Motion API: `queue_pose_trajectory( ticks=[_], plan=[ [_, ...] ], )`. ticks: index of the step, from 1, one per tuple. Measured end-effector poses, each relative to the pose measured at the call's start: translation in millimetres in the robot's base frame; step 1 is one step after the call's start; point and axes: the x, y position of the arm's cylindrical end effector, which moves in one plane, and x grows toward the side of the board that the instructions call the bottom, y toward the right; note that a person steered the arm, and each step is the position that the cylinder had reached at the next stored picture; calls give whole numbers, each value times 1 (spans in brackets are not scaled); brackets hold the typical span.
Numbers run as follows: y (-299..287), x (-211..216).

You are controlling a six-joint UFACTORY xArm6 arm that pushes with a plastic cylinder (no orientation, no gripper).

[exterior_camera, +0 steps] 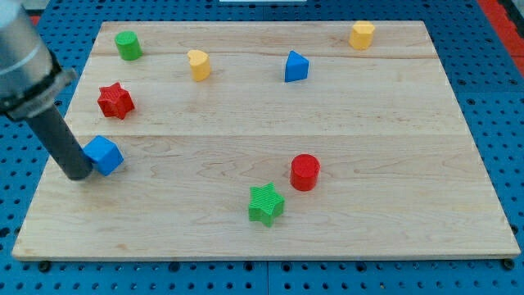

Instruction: Push the blue cube to the top center of the board

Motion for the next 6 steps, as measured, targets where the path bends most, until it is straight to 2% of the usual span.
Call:
queue_pose_trajectory(
  ticks=[1, 4, 5, 6],
  plan=[
    [5, -25],
    [77, -23],
    [84, -28],
    [120, -28]
  ],
)
